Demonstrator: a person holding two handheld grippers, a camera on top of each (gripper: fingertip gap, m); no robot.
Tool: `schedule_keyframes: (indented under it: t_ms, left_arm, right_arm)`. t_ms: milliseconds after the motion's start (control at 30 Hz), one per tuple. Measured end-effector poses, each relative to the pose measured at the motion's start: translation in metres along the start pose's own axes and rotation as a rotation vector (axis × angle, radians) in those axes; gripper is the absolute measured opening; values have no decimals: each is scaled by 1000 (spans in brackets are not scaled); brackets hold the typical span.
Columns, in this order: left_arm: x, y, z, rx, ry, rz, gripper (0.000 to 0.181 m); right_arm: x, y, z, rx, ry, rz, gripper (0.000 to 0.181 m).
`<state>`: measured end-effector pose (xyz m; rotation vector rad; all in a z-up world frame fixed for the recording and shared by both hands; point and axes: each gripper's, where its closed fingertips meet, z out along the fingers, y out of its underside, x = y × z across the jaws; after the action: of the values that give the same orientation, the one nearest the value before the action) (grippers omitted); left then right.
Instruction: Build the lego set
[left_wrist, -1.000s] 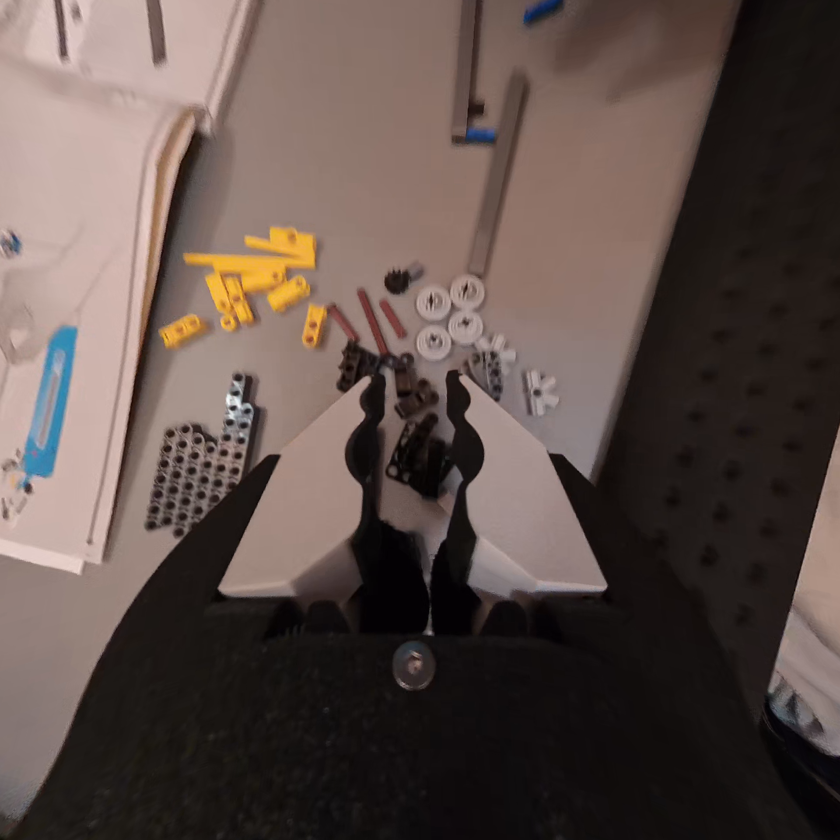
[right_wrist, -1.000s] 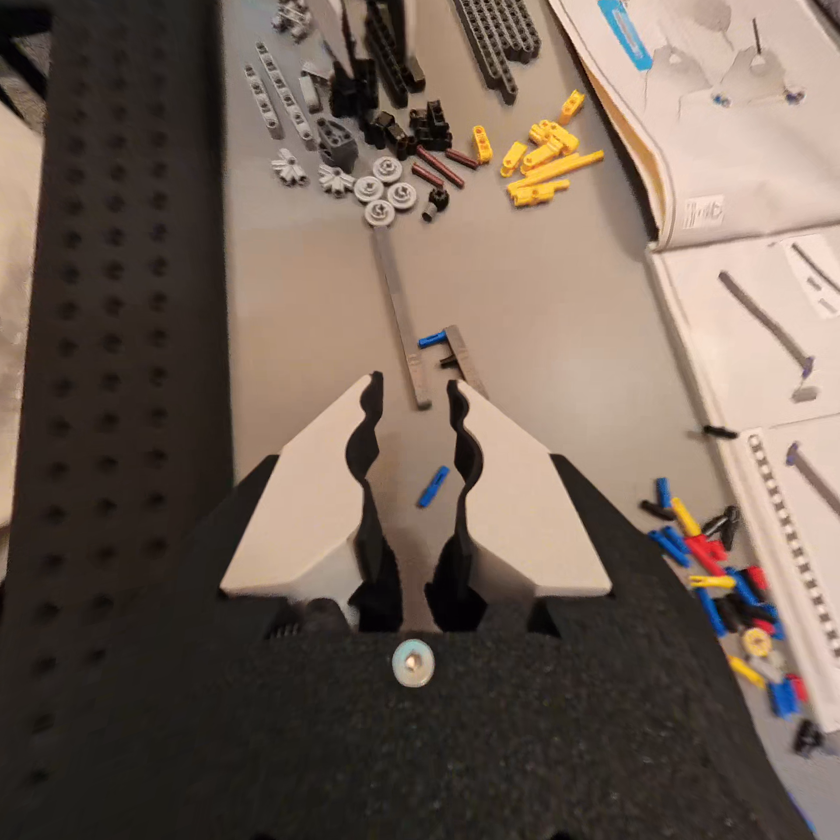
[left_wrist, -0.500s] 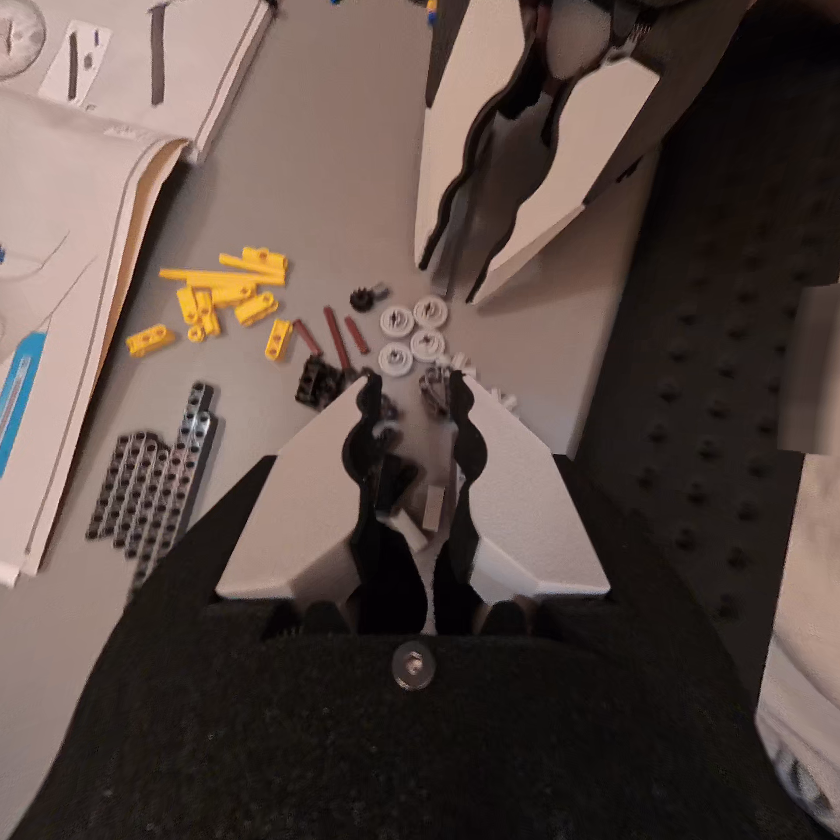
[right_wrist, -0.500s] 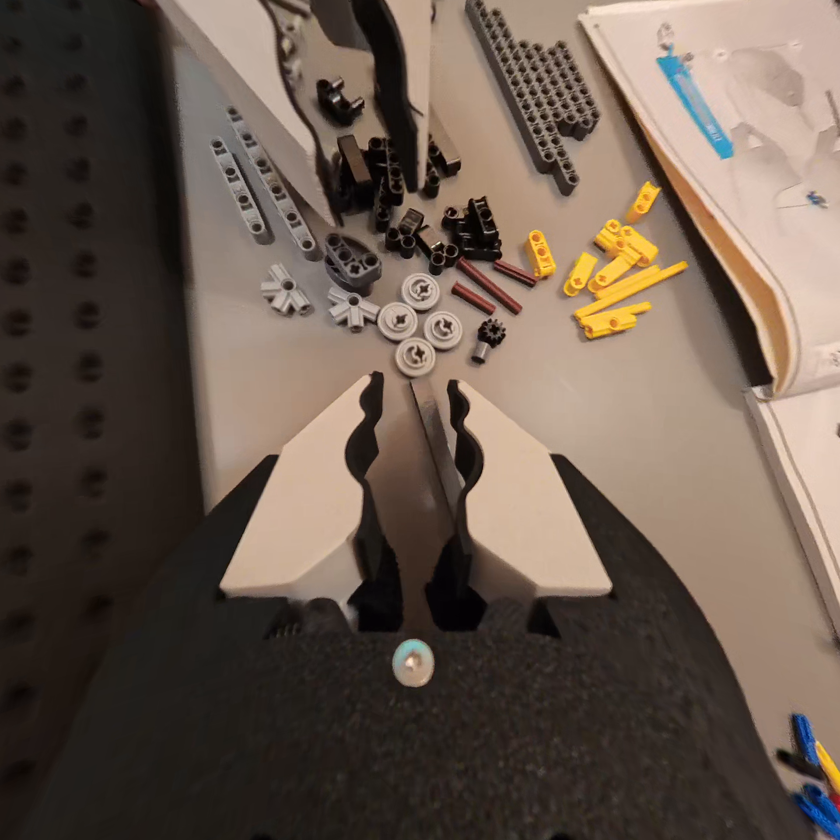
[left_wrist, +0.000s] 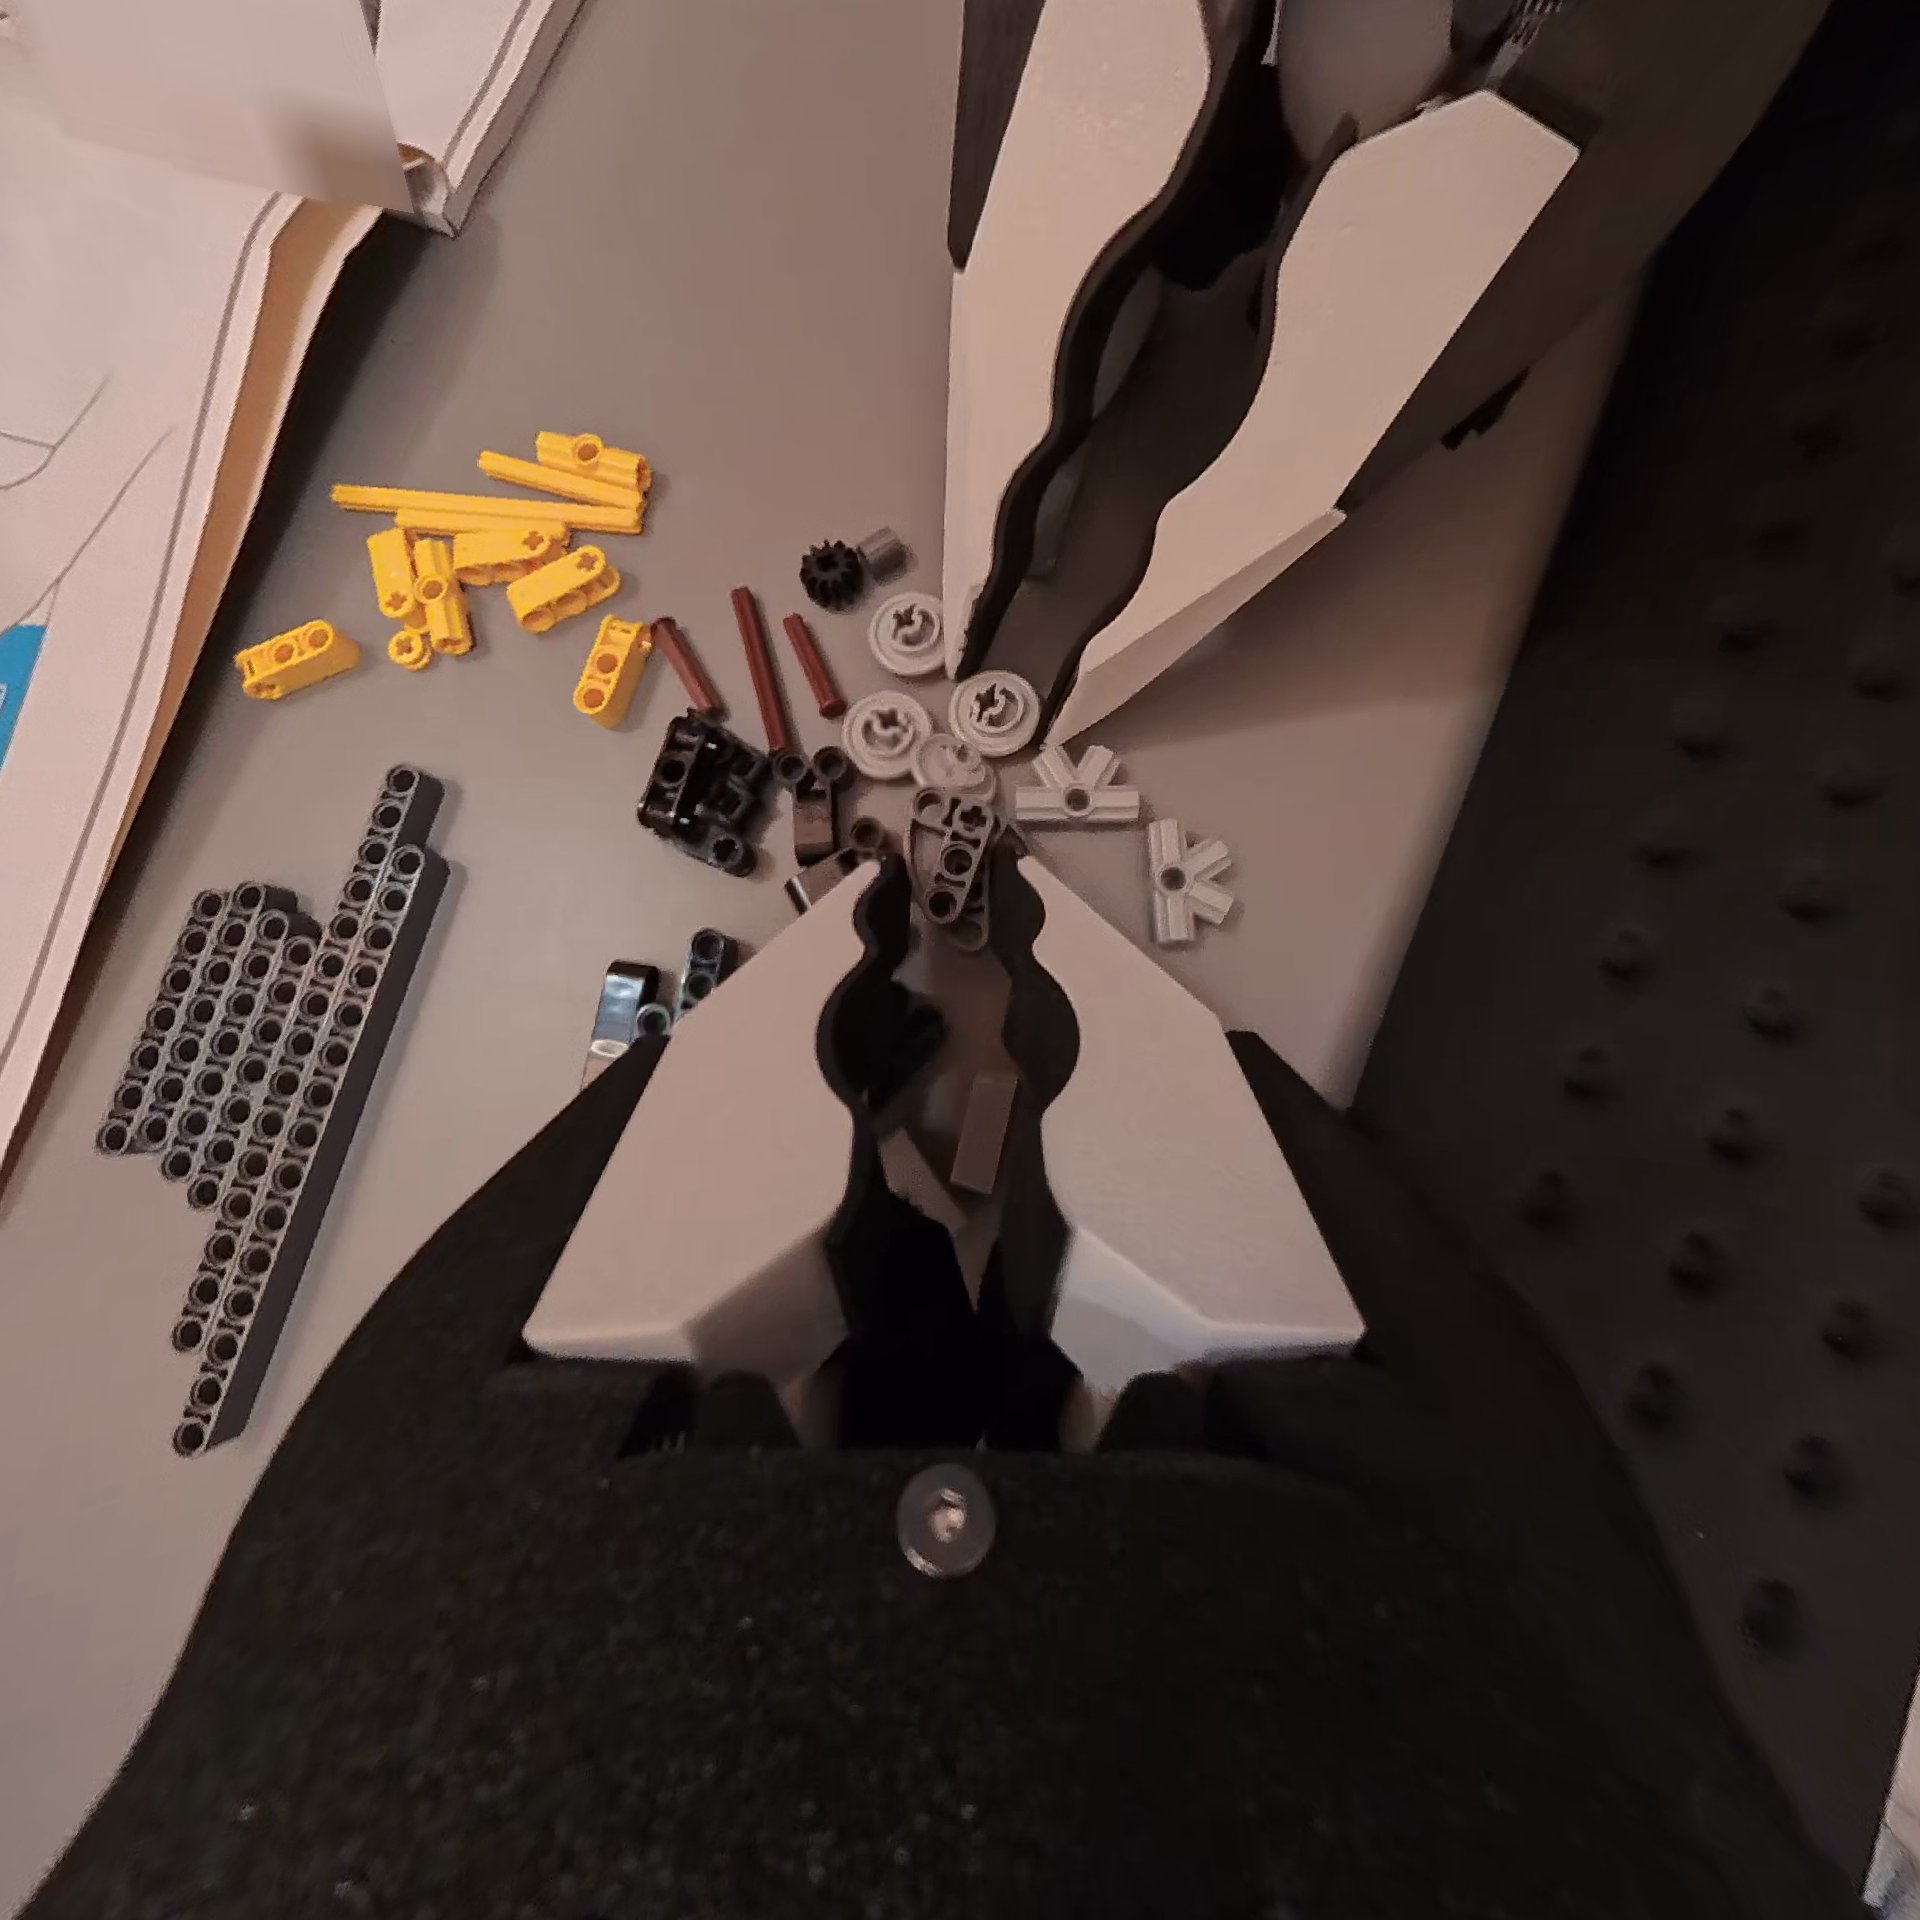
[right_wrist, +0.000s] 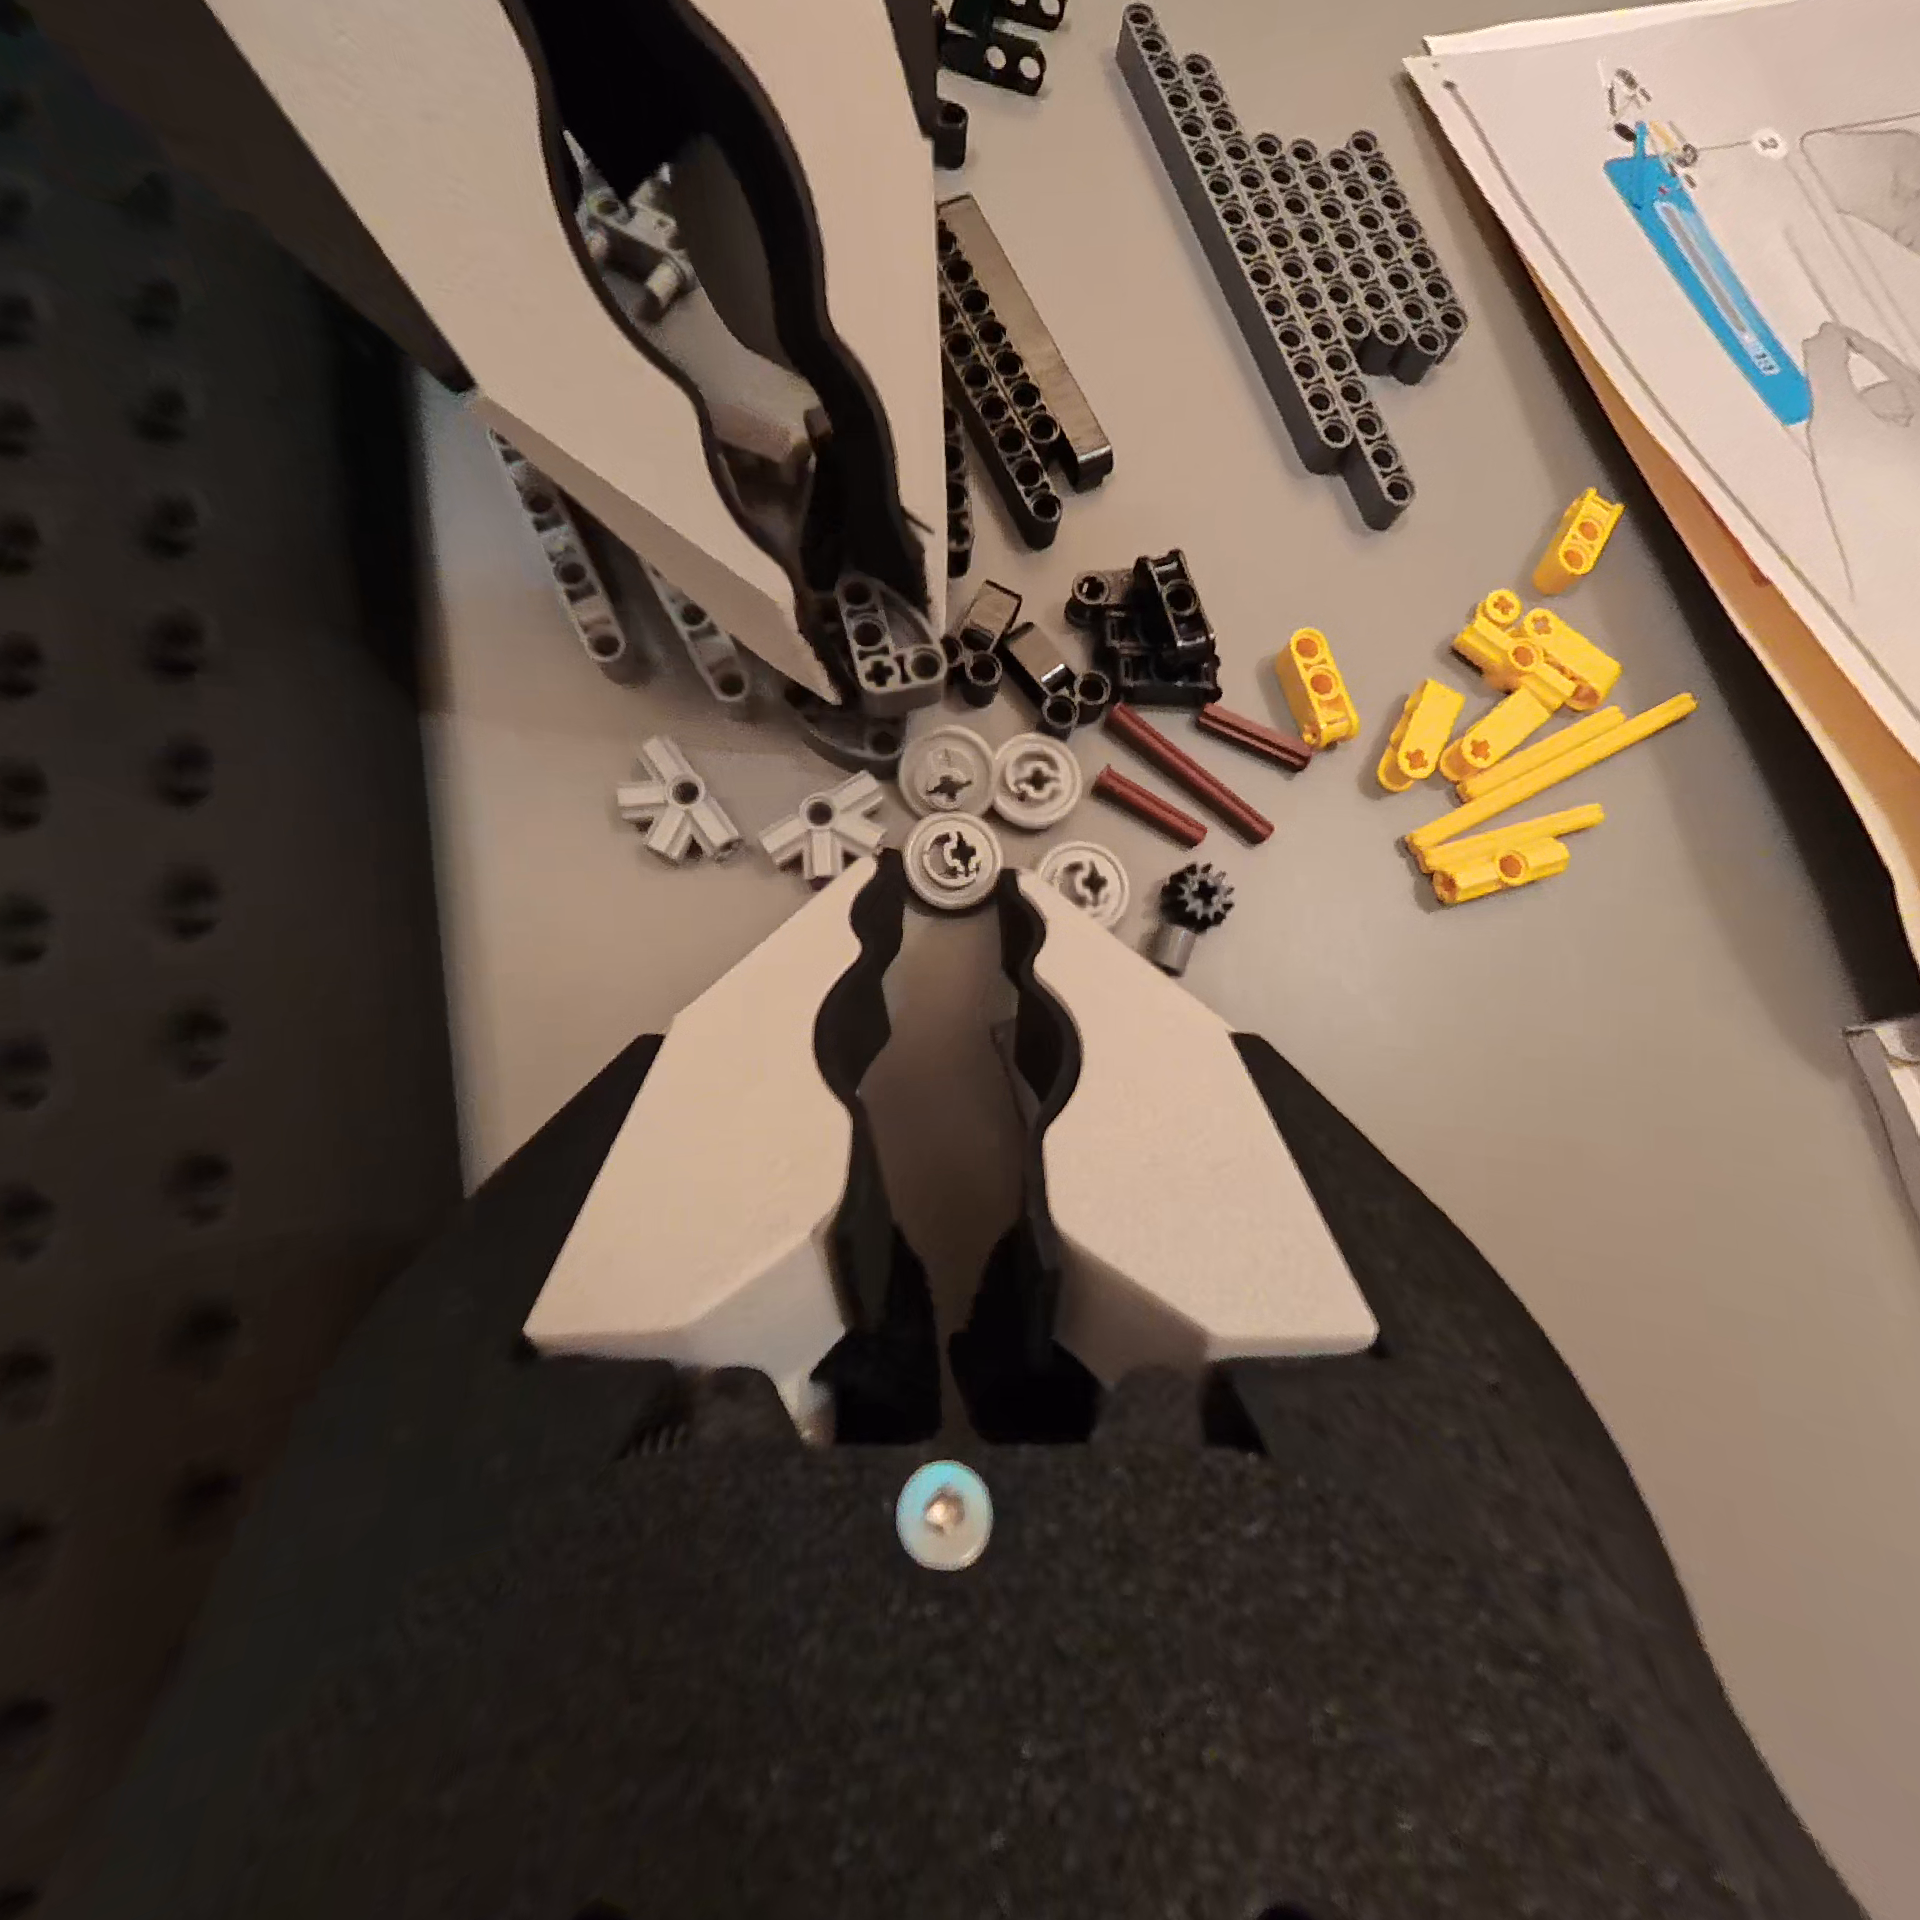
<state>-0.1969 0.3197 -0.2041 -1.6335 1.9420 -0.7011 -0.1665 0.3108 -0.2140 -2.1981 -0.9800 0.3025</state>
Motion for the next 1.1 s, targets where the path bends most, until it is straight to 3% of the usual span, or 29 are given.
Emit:
schedule_keyframes:
  t_ms: [367, 500, 700, 933, 1100]
  left_arm:
    - [-8, 13, -11, -4, -29, -33, 15]
    - [-3, -5, -16, 73, -26, -42, 24]
    - [20, -45, 1, 143, 60, -15, 27]
    - [25, -58, 56, -60, 79, 147, 24]
    - [28, -64, 70, -89, 112, 136, 19]
  right_arm:
    - [-5, -17, 11, -3, -20, -27, 24]
    - [6, -9, -23, 60, 20, 30, 27]
    - [43, 55, -84, 11, 176, 82, 27]
    - [63, 109, -121, -42, 109, 149, 31]
    - [77, 102, -143, 34, 70, 130, 48]
